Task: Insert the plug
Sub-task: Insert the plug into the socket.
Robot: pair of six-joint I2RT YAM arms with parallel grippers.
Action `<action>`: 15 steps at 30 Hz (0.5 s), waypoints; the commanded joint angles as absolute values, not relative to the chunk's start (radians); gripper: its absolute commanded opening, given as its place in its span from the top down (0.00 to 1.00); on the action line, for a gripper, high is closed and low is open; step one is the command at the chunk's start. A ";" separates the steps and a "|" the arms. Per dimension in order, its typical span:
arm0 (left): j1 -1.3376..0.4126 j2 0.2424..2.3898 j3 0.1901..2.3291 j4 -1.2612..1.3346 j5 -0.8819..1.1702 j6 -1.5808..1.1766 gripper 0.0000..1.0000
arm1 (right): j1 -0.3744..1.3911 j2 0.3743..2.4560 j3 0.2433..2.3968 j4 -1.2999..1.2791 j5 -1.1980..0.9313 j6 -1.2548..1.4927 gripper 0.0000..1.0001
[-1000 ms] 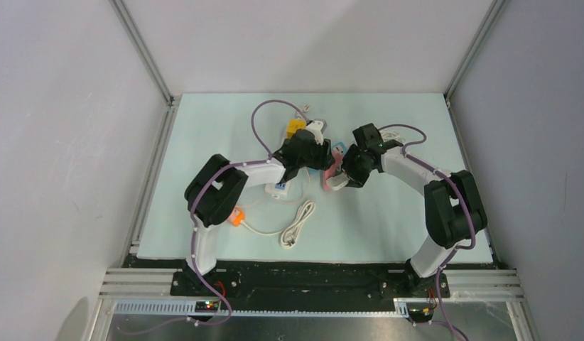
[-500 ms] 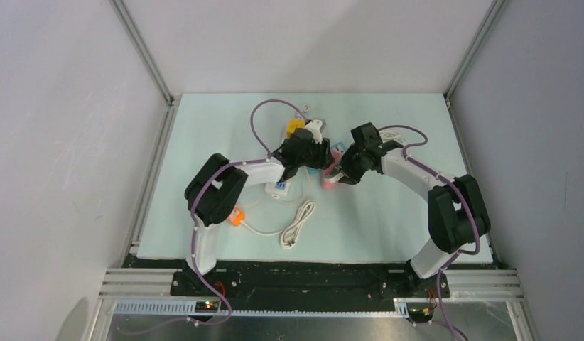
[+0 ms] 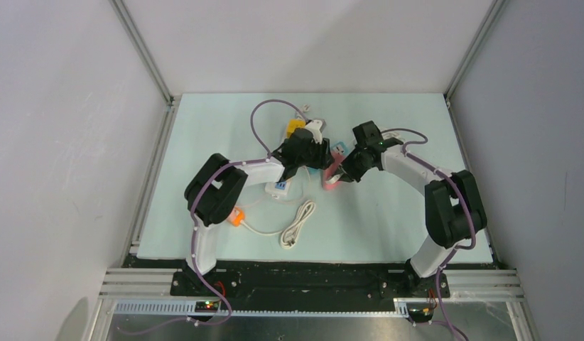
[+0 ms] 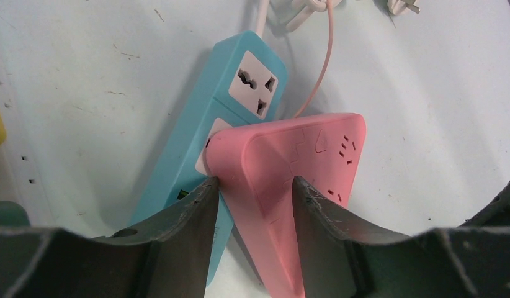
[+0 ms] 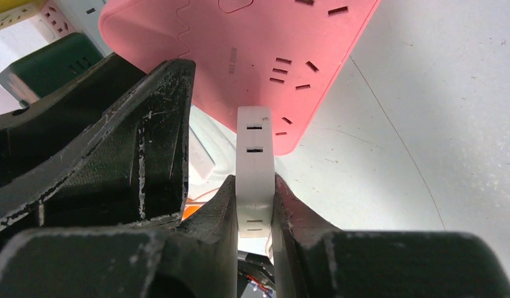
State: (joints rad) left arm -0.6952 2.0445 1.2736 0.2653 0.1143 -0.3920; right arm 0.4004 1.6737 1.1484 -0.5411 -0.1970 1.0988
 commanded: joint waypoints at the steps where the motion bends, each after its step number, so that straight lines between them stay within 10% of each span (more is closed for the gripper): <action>1: -0.697 2.089 1.274 0.191 0.146 -0.383 0.47 | 0.403 1.748 1.208 -0.632 -0.183 1.111 1.00; 15: -0.682 2.080 1.260 0.192 0.172 -0.364 0.48 | 0.448 1.834 1.213 -0.614 -0.073 1.208 1.00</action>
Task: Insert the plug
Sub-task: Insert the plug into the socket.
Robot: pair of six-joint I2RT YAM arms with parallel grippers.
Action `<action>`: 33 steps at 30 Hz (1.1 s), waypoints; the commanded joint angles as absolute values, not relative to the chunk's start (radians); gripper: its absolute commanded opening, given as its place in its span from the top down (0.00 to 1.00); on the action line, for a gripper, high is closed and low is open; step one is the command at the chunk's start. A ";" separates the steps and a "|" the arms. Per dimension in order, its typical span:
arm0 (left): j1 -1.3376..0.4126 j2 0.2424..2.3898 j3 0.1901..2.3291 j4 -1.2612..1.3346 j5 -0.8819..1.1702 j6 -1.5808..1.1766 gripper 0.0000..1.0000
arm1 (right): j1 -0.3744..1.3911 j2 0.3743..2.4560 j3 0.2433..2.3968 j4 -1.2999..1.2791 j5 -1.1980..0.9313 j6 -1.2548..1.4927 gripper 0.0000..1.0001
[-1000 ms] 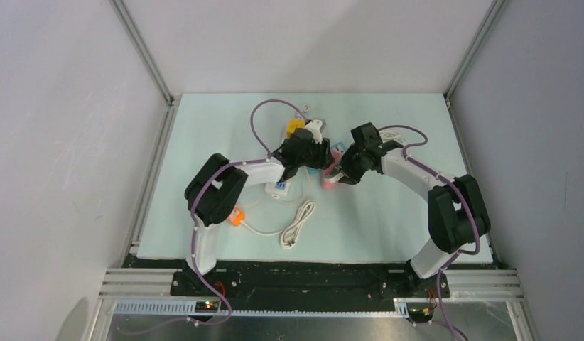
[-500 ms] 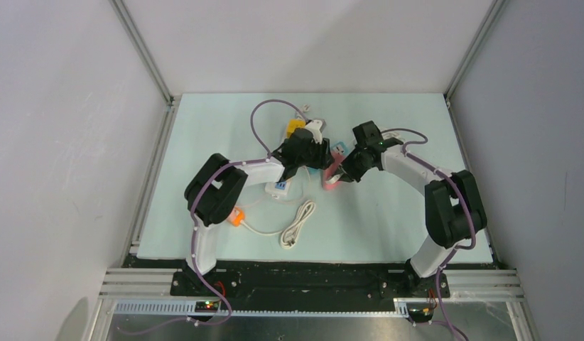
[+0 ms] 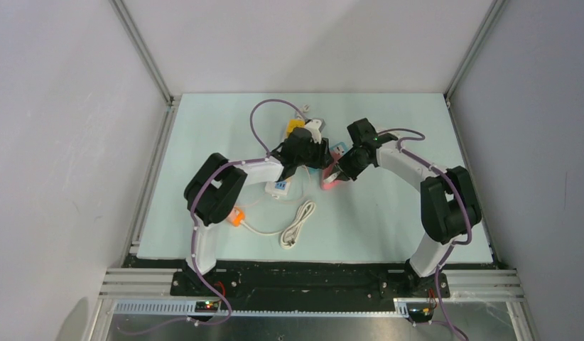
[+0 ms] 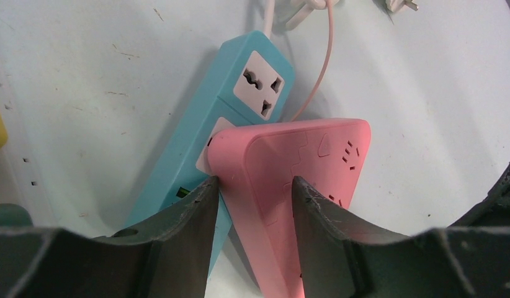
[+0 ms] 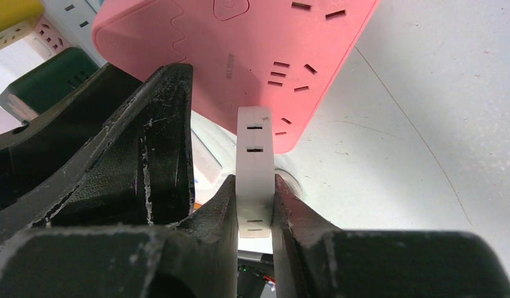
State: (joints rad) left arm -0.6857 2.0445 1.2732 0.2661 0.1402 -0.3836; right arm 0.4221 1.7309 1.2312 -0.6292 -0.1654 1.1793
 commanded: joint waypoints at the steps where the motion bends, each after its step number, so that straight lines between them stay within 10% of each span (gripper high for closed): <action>1: -0.681 2.080 1.259 0.192 0.174 -0.364 0.48 | 0.448 1.837 1.212 -0.611 -0.067 1.212 1.00; 12: -0.681 2.081 1.259 0.192 0.176 -0.364 0.48 | 0.494 1.852 1.206 -0.721 0.232 1.261 1.00; 33: -0.670 2.077 1.253 0.188 0.193 -0.363 0.49 | 0.615 1.846 1.003 -0.340 0.181 1.334 1.00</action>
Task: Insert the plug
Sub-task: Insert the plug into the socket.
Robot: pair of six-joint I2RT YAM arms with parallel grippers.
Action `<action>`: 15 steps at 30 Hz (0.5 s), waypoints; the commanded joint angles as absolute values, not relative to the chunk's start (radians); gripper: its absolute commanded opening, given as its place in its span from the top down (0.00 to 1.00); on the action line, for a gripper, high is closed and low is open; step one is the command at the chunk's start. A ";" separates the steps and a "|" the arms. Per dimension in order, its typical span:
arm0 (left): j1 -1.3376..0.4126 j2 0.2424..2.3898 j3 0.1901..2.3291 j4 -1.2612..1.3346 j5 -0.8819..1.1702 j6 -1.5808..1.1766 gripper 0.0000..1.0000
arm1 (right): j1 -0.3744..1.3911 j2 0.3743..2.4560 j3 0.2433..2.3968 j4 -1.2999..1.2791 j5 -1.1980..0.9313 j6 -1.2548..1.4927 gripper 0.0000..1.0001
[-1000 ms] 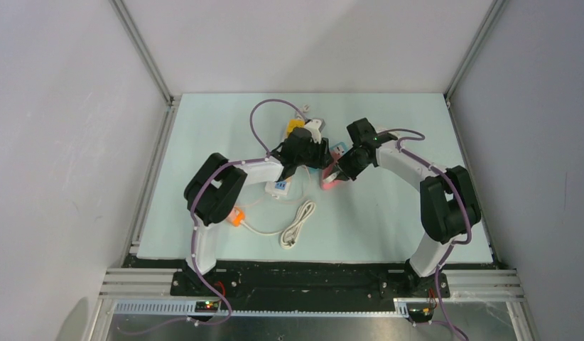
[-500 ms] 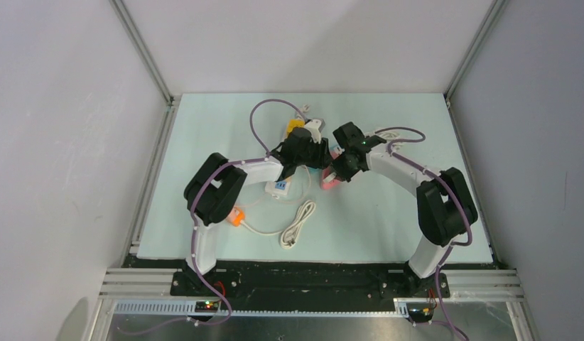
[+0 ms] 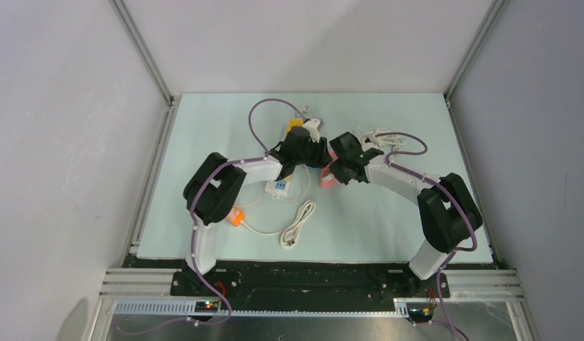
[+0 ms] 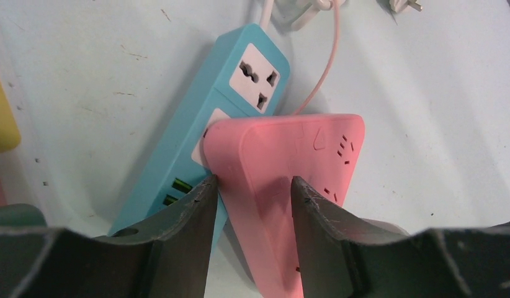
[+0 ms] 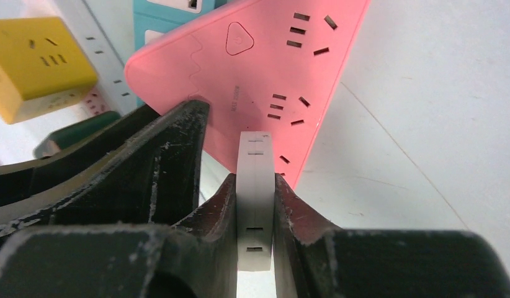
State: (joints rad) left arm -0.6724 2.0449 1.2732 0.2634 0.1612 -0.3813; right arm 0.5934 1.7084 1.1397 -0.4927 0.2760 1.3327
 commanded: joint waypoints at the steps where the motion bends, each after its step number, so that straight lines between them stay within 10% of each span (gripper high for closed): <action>1: -0.668 2.077 1.253 0.188 0.193 -0.363 0.49 | 0.623 1.841 0.973 -0.305 0.177 1.347 1.00; 12: -0.661 2.070 1.248 0.185 0.203 -0.341 0.46 | 0.645 1.823 1.041 -0.463 0.280 1.389 1.00; 15: -0.653 2.051 1.253 0.184 0.209 -0.341 0.41 | 0.632 1.804 1.072 -0.475 0.271 1.359 0.81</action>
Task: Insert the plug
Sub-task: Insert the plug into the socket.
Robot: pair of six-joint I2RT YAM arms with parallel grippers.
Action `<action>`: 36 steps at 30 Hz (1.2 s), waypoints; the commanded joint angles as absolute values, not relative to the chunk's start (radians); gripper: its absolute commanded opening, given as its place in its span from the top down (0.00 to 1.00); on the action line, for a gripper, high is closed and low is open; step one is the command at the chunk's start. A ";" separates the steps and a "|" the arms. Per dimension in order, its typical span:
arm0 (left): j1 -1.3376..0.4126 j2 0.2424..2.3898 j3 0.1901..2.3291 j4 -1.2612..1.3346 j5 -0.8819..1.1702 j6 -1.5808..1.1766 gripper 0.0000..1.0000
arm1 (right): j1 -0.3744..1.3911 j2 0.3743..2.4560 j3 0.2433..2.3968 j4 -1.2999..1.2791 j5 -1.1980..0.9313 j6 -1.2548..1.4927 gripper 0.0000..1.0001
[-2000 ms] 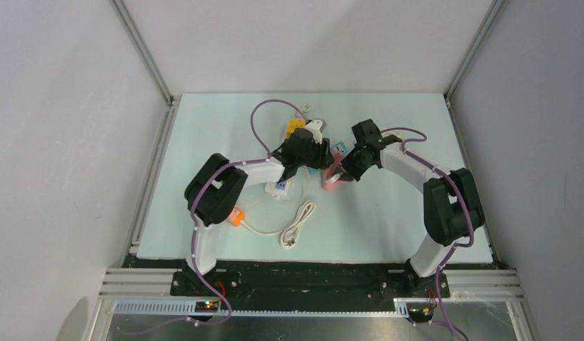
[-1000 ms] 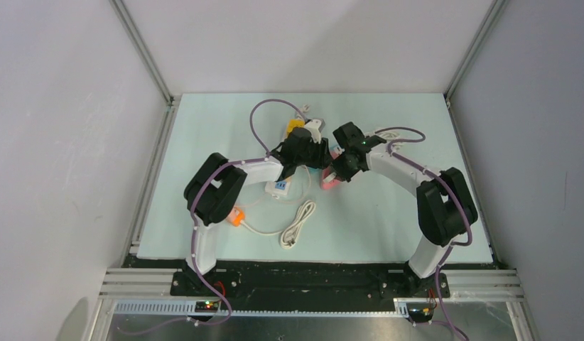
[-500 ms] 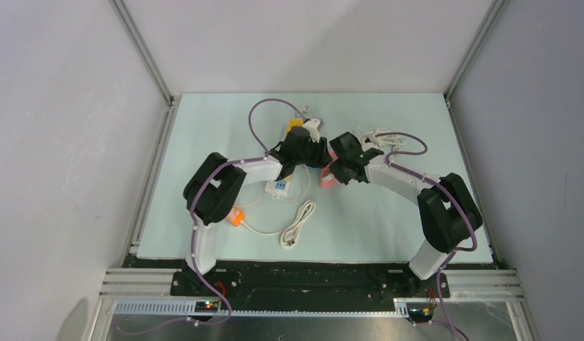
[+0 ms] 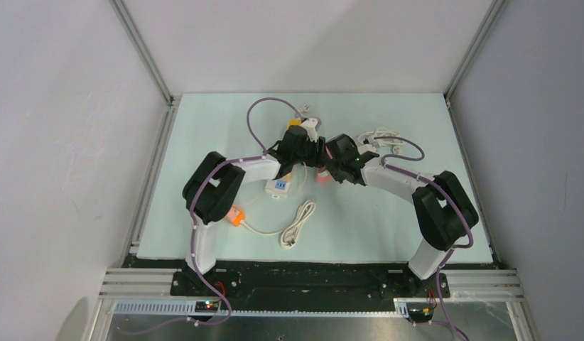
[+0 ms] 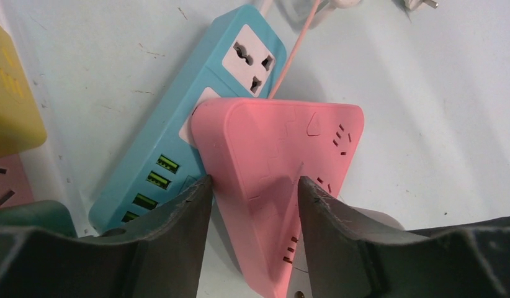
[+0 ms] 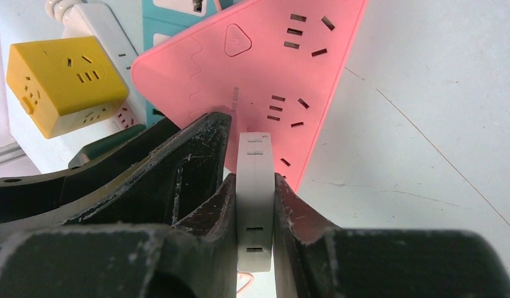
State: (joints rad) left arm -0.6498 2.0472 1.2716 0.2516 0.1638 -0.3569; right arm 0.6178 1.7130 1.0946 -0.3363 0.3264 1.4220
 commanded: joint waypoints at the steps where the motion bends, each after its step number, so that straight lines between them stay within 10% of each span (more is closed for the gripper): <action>1: -0.652 2.035 1.255 0.184 0.210 -0.340 0.40 | 0.627 1.793 1.088 -0.477 0.271 1.342 0.74; 30: -0.601 1.825 1.301 0.120 0.151 -0.234 0.26 | 0.592 1.663 1.159 -0.383 0.183 1.225 0.55; 36: -0.575 1.743 1.244 0.119 0.084 -0.219 0.26 | 0.592 1.700 1.158 -0.375 0.166 1.245 0.77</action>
